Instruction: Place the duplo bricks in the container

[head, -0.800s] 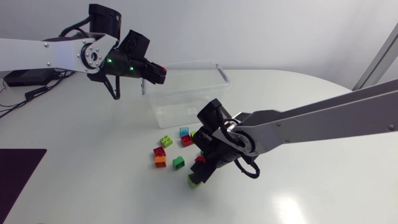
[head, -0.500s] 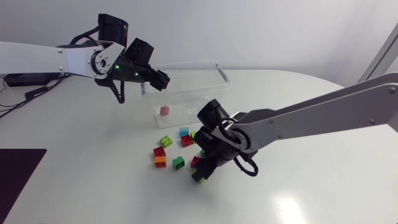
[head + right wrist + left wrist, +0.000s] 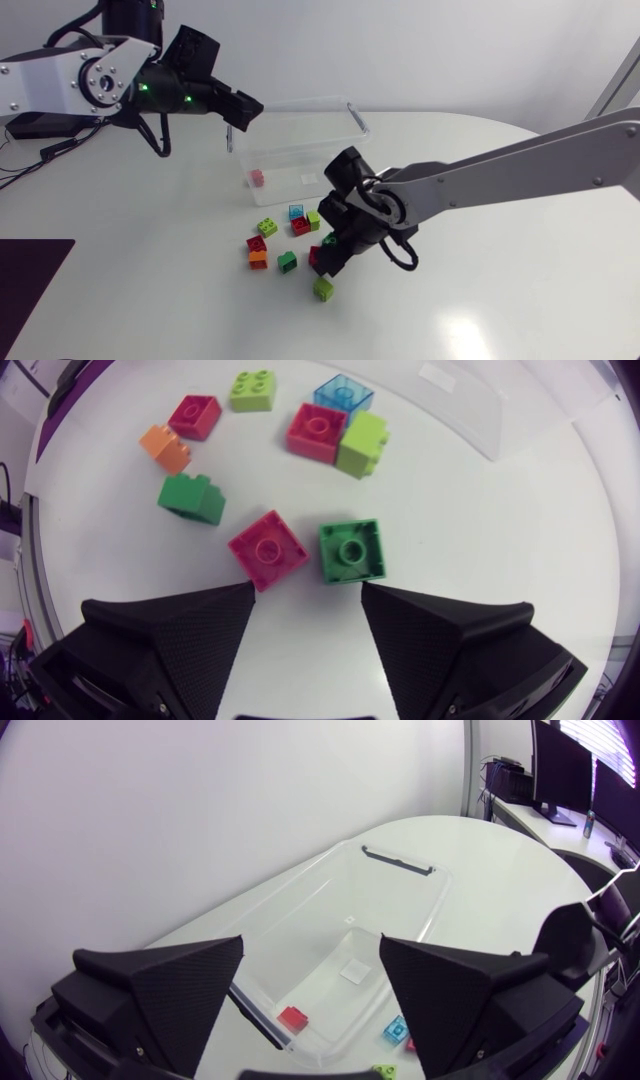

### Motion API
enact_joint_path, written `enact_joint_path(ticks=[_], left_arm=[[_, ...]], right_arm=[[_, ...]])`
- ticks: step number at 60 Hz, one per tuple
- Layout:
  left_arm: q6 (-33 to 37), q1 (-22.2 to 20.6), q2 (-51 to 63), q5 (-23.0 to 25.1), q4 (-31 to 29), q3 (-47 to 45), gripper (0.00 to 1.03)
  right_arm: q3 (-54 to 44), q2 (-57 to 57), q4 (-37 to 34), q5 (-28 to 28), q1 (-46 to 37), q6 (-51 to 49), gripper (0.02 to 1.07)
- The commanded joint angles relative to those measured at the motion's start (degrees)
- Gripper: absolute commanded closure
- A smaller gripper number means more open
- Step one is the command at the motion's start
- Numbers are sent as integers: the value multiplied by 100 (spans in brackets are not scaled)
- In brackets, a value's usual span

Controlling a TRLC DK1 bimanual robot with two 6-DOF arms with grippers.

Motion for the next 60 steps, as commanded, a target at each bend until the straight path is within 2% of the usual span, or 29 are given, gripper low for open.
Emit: enact_joint_path(ticks=[1,13,45,49,51,56,60], left_arm=[[32,46,-246,-21,-82,-266,7],[120,63,-659,-21,-152,-574,7],[270,19,-1371,-21,-328,-1066,7],[279,-16,-1441,-21,-354,-1137,7],[331,-16,-1476,-21,-416,-1172,7],[437,-7,-1538,-13,-600,-1198,7],[595,-16,-1608,14,-820,-1198,7]], right_arm=[[209,-84,-90,60,-188,119,24],[384,206,-107,60,-434,-75,24],[877,874,-318,-10,-390,-452,25],[912,918,-327,-10,-364,-488,35],[920,945,-336,-10,-346,-514,47],[903,980,-345,-19,-346,-540,63],[841,945,-345,-28,-346,-523,68]])
